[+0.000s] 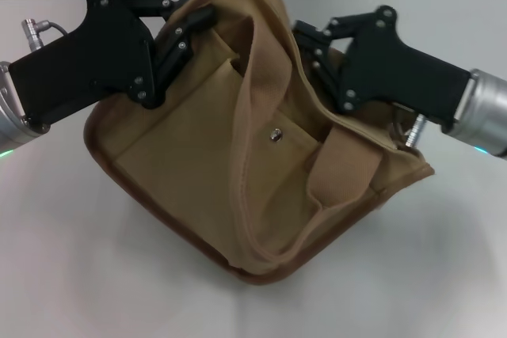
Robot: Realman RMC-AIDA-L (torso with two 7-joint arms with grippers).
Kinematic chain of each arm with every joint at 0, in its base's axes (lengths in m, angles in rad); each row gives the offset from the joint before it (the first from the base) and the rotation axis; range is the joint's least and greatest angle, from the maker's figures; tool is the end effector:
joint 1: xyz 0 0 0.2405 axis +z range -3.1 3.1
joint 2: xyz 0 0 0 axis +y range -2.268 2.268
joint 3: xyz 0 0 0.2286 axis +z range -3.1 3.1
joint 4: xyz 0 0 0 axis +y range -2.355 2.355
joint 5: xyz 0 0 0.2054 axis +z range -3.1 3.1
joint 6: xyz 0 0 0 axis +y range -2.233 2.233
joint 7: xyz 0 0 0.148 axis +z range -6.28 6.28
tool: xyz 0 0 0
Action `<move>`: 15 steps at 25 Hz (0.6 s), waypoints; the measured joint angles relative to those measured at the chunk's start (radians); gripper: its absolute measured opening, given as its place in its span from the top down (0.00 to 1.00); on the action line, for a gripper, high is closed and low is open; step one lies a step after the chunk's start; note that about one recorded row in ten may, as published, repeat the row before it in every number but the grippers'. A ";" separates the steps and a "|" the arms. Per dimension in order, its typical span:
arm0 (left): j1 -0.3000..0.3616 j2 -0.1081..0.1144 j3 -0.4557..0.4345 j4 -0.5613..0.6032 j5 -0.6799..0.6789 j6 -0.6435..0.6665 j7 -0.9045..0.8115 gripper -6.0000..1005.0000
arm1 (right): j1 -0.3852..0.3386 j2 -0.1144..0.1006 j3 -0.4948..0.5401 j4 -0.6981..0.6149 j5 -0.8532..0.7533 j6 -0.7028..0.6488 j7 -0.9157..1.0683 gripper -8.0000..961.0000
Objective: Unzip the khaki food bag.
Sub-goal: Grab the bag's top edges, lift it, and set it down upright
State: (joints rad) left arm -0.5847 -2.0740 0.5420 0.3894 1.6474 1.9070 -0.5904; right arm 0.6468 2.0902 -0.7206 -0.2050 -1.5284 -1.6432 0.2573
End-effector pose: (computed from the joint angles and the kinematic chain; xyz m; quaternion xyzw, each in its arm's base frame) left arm -0.1840 0.2955 0.0327 -0.8381 0.1242 -0.4745 0.2388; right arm 0.1796 0.3124 -0.0216 -0.8543 -0.1650 0.3928 0.2979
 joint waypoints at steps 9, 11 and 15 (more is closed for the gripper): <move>0.006 0.000 -0.001 -0.012 -0.012 -0.022 0.001 0.91 | -0.201 -0.007 -0.011 -0.097 -0.018 -0.085 0.063 0.99; 0.006 0.000 -0.001 -0.012 -0.013 -0.026 0.001 0.91 | -0.235 -0.007 -0.012 -0.113 -0.025 -0.097 0.075 0.99; 0.013 0.000 -0.001 -0.019 -0.024 -0.041 0.001 0.91 | -0.373 -0.008 -0.010 -0.170 -0.044 -0.129 0.115 0.99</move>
State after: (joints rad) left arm -0.5718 -2.0740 0.5409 0.3709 1.6235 1.8657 -0.5890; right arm 0.2734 2.0825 -0.7310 -0.3746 -1.5726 -1.7719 0.3719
